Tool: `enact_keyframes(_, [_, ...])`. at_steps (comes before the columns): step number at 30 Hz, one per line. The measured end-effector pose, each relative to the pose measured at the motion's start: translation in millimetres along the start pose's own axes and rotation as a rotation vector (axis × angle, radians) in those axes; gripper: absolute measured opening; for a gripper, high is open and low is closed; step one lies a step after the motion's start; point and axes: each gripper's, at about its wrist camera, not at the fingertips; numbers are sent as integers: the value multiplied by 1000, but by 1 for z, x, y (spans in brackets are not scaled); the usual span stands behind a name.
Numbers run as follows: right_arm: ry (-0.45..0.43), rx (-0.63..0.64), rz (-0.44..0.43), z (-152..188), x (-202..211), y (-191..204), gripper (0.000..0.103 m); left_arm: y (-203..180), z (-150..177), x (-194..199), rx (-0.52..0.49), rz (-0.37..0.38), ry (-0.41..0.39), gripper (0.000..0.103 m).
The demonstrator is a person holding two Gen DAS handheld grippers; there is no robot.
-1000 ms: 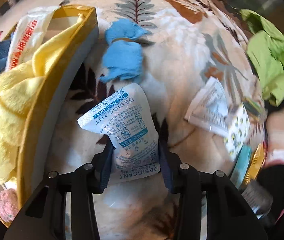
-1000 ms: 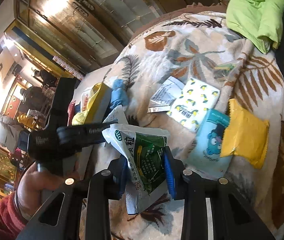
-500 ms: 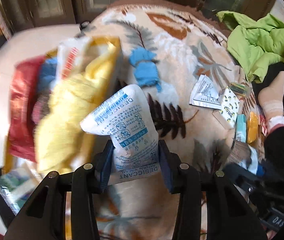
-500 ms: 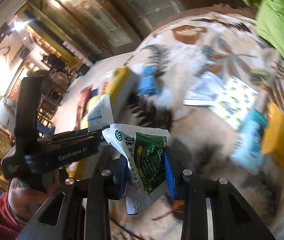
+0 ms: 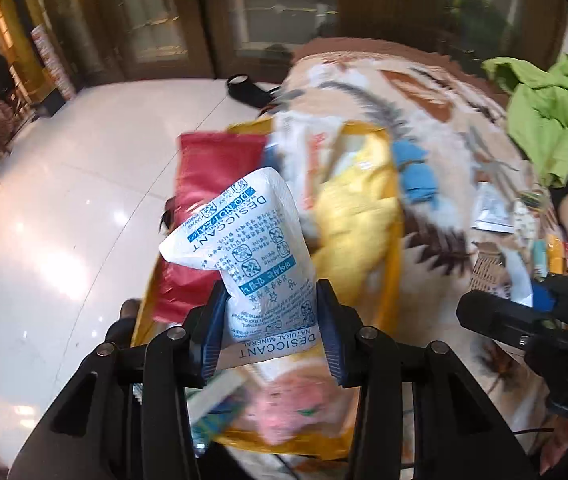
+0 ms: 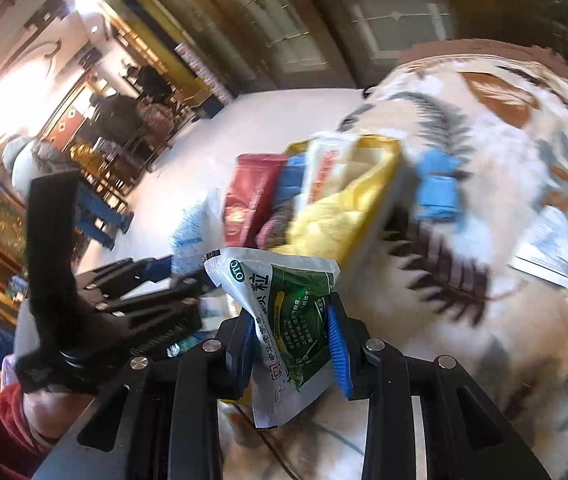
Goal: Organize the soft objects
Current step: 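Carry the desiccant packet with the left tool while the right tool carries the sachet to the tray, then open the left tool over the tray while the right tool releases the sachet there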
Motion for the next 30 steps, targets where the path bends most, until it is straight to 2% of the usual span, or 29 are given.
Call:
enact_keyframes(5, [51, 53, 19, -5, -35, 25, 32, 19, 10, -17, 33, -9, 33, 41])
enact_keyframes(16, [148, 98, 77, -1, -82, 32, 33, 46, 25, -42, 90, -1, 86, 41])
enact_keyframes(20, [182, 138, 103, 8, -94, 38, 36, 49, 28, -47, 96, -3, 96, 41])
enact_keyframes(22, [182, 156, 99, 11, -94, 41, 42, 50, 29, -48, 102, 3, 107, 42])
enact_keyframes(24, [176, 155, 95, 11, -91, 42, 42, 52, 30, -48, 111, 12, 115, 43])
enact_keyframes(26, [172, 148, 88, 11, -87, 42, 44, 52, 30, -46, 114, 17, 115, 46])
enact_keyframes(28, [167, 141, 81, 10, -83, 41, 45, 54, 29, -43, 117, 10, 106, 61])
enact_keyframes(30, [157, 132, 67, 9, -78, 41, 46, 58, 28, -37, 126, 4, 88, 66])
Point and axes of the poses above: each gripper's, at about its wrist camera, not at the fingertips, and x roughly against the way its jaws point, y to its left, z to its underside, and after that the axes turned 2 degrees about -x, right-handed
